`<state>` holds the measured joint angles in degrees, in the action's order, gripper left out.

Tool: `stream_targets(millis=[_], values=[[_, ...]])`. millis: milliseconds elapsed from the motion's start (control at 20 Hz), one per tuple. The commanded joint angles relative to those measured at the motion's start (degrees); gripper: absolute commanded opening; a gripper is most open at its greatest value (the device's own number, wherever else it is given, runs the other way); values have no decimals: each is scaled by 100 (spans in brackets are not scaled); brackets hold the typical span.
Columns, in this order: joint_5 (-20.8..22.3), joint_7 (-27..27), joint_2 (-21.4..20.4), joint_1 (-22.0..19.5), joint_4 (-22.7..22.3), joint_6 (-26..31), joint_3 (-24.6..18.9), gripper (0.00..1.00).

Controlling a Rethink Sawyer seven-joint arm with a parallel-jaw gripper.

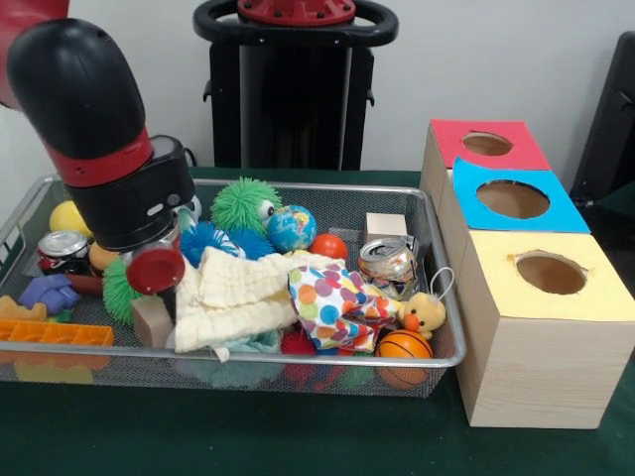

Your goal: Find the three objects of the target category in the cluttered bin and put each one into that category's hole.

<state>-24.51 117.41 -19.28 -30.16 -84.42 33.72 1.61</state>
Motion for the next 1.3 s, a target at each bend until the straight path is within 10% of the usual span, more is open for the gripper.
stream_targets(millis=[50, 1300], values=[[-163, 1380, 548, 252, -1464, 349, -137, 0], [870, 1041, -788, 941, 351, 3038, 1611, 0]])
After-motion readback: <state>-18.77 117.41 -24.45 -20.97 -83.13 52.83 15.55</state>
